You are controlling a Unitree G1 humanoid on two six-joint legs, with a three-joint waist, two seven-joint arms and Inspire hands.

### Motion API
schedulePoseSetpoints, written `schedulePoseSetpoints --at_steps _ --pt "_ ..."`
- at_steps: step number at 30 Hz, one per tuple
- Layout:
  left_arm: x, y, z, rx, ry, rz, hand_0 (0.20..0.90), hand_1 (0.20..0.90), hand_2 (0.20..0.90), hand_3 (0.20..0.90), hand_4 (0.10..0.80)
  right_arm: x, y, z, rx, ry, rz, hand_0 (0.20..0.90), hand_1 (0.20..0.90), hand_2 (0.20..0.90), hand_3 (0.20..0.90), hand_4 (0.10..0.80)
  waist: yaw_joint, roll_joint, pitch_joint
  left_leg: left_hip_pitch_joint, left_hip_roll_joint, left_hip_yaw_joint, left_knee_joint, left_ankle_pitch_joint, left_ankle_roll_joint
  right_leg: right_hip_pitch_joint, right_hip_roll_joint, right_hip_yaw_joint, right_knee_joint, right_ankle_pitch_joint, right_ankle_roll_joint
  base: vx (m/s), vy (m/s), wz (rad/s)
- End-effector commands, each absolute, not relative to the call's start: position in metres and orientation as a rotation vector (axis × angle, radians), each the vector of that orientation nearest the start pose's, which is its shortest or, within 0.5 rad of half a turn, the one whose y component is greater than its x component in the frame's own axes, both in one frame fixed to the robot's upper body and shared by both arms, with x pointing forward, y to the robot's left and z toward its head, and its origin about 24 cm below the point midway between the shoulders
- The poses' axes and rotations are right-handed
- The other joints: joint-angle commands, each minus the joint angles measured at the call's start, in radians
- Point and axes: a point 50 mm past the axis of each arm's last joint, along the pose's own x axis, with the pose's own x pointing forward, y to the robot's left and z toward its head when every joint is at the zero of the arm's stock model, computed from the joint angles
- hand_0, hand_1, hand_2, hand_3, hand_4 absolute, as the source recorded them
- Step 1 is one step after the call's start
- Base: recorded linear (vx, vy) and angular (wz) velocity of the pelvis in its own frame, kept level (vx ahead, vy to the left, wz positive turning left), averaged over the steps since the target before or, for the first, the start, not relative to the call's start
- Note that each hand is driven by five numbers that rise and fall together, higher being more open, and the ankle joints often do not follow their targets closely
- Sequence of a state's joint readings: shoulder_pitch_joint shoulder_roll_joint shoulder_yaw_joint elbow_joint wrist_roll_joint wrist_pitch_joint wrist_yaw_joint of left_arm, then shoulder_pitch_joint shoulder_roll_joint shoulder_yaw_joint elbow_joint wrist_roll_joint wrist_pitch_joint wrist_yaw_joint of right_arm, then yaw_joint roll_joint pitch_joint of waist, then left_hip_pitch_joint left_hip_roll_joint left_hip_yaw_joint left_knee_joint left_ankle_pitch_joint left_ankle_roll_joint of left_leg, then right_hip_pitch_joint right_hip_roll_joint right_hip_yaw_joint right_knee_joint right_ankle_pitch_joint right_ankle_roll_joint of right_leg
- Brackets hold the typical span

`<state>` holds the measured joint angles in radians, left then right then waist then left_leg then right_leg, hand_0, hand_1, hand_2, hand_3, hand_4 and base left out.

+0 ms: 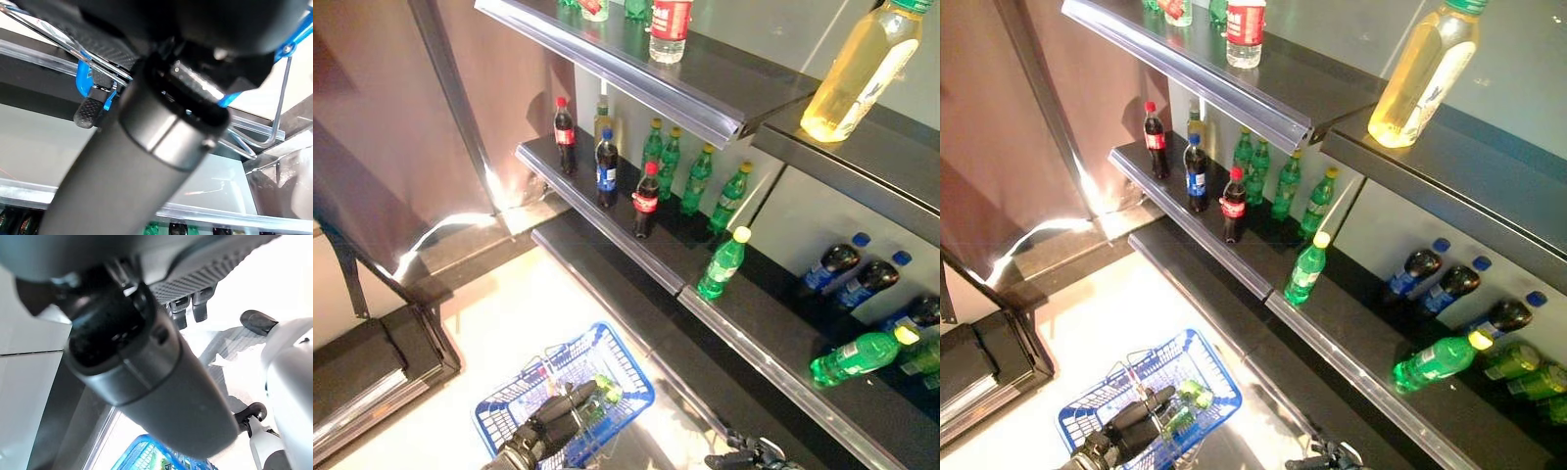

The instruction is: Pick up the drink and place into the basket.

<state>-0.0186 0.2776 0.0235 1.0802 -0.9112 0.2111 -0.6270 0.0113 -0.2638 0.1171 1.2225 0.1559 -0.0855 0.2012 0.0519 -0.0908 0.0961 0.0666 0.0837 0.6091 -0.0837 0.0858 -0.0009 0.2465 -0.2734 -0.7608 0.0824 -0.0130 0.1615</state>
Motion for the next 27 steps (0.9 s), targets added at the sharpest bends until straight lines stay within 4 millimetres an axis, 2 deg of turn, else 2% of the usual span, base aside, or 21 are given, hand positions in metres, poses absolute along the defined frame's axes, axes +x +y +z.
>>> schedulePoseSetpoints --at_steps 1,9,10,11,13,15,16,17,19,20,21,22,24,27 --pt "0.167 0.207 -0.112 -1.010 0.636 -0.210 0.300 0.300 0.300 0.200 0.100 0.099 -0.243 -0.154 -0.039 1.110 -0.022 0.900 0.900 0.900 0.900 0.800 0.010 0.051 -0.026 0.053 0.062 0.081 0.001 -0.021 -0.050 -0.096 0.094 0.040 -0.007 -0.001 -0.068 -0.055 -0.118 -0.10" --pt "0.173 0.203 -0.110 -0.981 0.652 -0.257 0.300 0.300 0.300 0.200 0.100 0.097 -0.242 -0.154 0.013 1.101 -0.052 0.900 0.900 0.900 0.900 0.800 -0.034 0.050 -0.024 0.077 0.065 0.093 0.013 -0.029 -0.051 -0.111 0.123 0.087 -0.010 -0.013 -0.085 -0.070 -0.159 -0.16" --pt "0.174 0.201 -0.109 -0.980 0.650 -0.263 0.300 0.300 0.300 0.200 0.100 0.097 -0.243 -0.155 0.015 1.105 -0.056 0.900 0.900 0.900 0.900 0.800 -0.040 0.049 -0.021 0.073 0.073 0.090 0.037 -0.025 -0.056 -0.112 0.128 0.094 -0.013 -0.014 -0.089 -0.054 -0.224 -0.49" --pt "0.175 0.199 -0.108 -0.987 0.643 -0.270 0.300 0.300 0.300 0.200 0.100 0.096 -0.244 -0.155 0.010 1.114 -0.058 0.900 0.900 0.900 0.900 0.800 -0.043 0.045 -0.010 0.050 0.110 0.075 0.122 0.008 -0.089 -0.109 0.141 0.114 -0.021 -0.022 -0.102 -0.040 -0.223 -0.37" --pt "0.177 0.195 -0.107 -0.997 0.636 -0.285 0.300 0.300 0.300 0.200 0.100 0.095 -0.246 -0.154 0.004 1.122 -0.066 0.900 0.900 0.900 0.900 0.800 -0.053 0.045 0.006 0.023 0.163 0.062 0.193 0.061 -0.128 -0.108 0.158 0.148 -0.026 -0.030 -0.116 -0.045 -0.207 -0.45" --pt "0.180 0.192 -0.106 -1.012 0.627 -0.288 0.300 0.300 0.300 0.200 0.100 0.094 -0.250 -0.154 -0.011 1.124 -0.078 0.900 0.900 0.900 0.900 0.800 -0.066 0.042 0.018 0.014 0.174 0.032 0.235 0.039 -0.121 -0.119 0.156 0.187 -0.020 -0.033 -0.121 -0.054 -0.099 -0.66" --pt "0.180 0.191 -0.106 -1.013 0.630 -0.292 0.300 0.300 0.300 0.200 0.100 0.094 -0.251 -0.154 -0.015 1.128 -0.088 0.900 0.900 0.900 0.900 0.800 -0.065 0.043 0.021 0.006 0.156 -0.008 0.237 0.021 -0.113 -0.125 0.156 0.209 -0.016 -0.032 -0.120 -0.028 -0.003 -0.85" --pt "0.179 0.189 -0.107 -1.021 0.626 -0.276 0.300 0.300 0.300 0.200 0.100 0.094 -0.254 -0.153 -0.033 1.133 -0.088 0.900 0.900 0.900 0.900 0.800 -0.066 0.050 0.020 0.002 0.116 -0.056 0.215 -0.014 -0.096 -0.138 0.155 0.242 -0.011 -0.030 -0.114 0.001 0.047 -1.04" --pt "0.176 0.188 -0.109 -1.031 0.623 -0.270 0.300 0.300 0.300 0.200 0.100 0.090 -0.261 -0.152 -0.055 1.144 -0.094 0.900 0.900 0.900 0.900 0.800 -0.068 0.065 0.012 0.010 0.058 -0.130 0.126 -0.044 -0.083 -0.149 0.160 0.301 -0.023 -0.021 -0.099 0.052 0.091 -1.15" --pt "0.174 0.187 -0.109 -1.034 0.622 -0.273 0.300 0.300 0.300 0.200 0.100 0.088 -0.265 -0.151 -0.059 1.145 -0.102 0.900 0.900 0.900 0.900 0.800 -0.069 0.073 0.008 0.015 0.041 -0.165 0.075 -0.037 -0.088 -0.147 0.166 0.329 -0.035 -0.018 -0.093 0.067 0.057 -1.04" --pt "0.174 0.187 -0.109 -1.033 0.624 -0.279 0.300 0.300 0.300 0.200 0.100 0.087 -0.266 -0.151 -0.056 1.146 -0.108 0.900 0.900 0.900 0.900 0.800 -0.068 0.075 0.007 0.020 0.036 -0.172 0.061 -0.033 -0.089 -0.145 0.167 0.337 -0.039 -0.017 -0.091 0.106 0.053 -0.80" --pt "0.171 0.187 -0.110 -1.038 0.619 -0.277 0.300 0.300 0.300 0.200 0.100 0.088 -0.271 -0.149 -0.061 1.140 -0.116 0.900 0.900 0.900 0.900 0.800 -0.061 0.087 0.007 0.012 0.001 -0.258 0.026 -0.025 -0.090 -0.144 0.180 0.387 -0.048 -0.018 -0.087 0.041 0.038 -0.80" --pt "0.166 0.189 -0.112 -1.048 0.610 -0.266 0.300 0.300 0.300 0.200 0.100 0.092 -0.274 -0.147 -0.073 1.133 -0.114 0.900 0.900 0.900 0.900 0.800 -0.048 0.105 0.008 -0.006 -0.036 -0.350 0.015 -0.020 -0.074 -0.156 0.194 0.435 -0.049 -0.010 -0.095 0.059 0.073 -0.99" --pt "0.164 0.193 -0.112 -1.055 0.600 -0.264 0.300 0.300 0.300 0.200 0.100 0.096 -0.276 -0.146 -0.078 1.124 -0.113 0.900 0.900 0.900 0.900 0.800 -0.049 0.113 0.002 0.014 -0.069 -0.407 0.013 -0.046 -0.059 -0.158 0.199 0.472 -0.045 -0.015 -0.092 0.087 0.093 -1.09"
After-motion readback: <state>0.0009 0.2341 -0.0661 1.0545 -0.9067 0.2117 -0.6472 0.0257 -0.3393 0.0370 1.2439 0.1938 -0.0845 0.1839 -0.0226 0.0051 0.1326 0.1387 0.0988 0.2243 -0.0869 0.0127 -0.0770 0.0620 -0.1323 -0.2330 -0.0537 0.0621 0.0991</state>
